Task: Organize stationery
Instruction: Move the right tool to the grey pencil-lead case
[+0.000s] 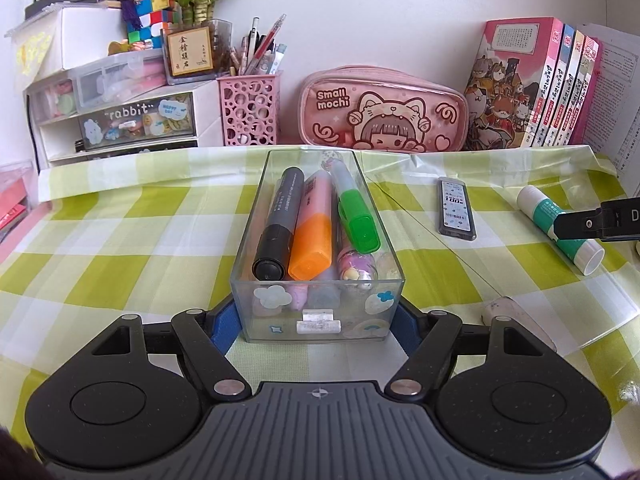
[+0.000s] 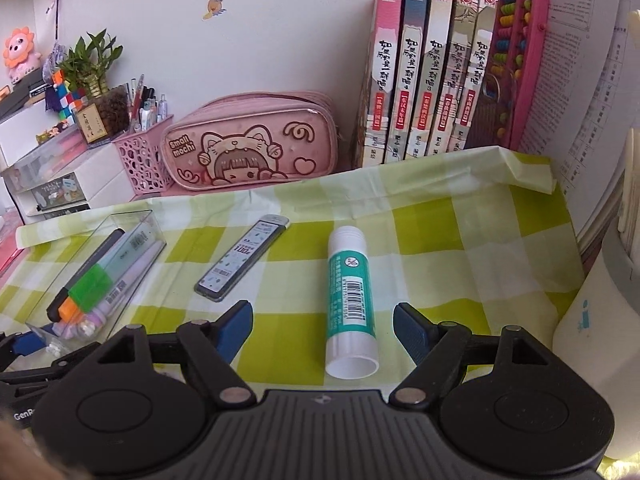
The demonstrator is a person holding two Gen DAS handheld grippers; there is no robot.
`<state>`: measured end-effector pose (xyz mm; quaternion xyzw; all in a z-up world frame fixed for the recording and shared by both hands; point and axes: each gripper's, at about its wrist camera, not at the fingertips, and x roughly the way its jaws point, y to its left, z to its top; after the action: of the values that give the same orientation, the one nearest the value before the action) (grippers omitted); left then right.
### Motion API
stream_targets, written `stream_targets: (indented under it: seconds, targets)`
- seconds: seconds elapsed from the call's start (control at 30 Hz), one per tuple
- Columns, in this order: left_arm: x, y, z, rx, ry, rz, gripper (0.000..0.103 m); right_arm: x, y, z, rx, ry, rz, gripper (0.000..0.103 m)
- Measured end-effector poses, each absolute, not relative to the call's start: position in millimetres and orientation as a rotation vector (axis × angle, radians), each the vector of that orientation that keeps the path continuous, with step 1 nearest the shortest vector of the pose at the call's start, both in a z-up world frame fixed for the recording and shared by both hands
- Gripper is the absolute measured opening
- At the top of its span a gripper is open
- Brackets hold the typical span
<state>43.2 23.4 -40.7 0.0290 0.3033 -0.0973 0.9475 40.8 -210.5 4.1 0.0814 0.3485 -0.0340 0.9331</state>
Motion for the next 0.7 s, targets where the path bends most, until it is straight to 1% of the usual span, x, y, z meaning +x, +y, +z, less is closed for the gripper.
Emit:
stream_targets:
  seconds: [0.3, 0.5, 0.57, 0.67, 0.7]
  targets:
    - [43, 23, -41, 0.059, 0.617, -0.198, 0.073, 65, -169, 9, 0.095, 0.624, 0.133, 0.08]
    - [43, 23, -41, 0.059, 0.617, -0.198, 0.073, 105, -145, -11, 0.043, 0.688, 0.185, 0.08]
    - [43, 23, -41, 0.059, 0.618, -0.199, 0.074, 115, -144, -17, 0.036, 0.715, 0.17, 0.077]
    - [43, 23, -41, 0.059, 0.618, -0.2, 0.074, 120, -143, -23, 0.012, 0.723, 0.146, 0.068]
    - [43, 23, -41, 0.059, 0.618, -0.199, 0.074, 118, -143, -23, -0.001, 0.722, 0.137, 0.063]
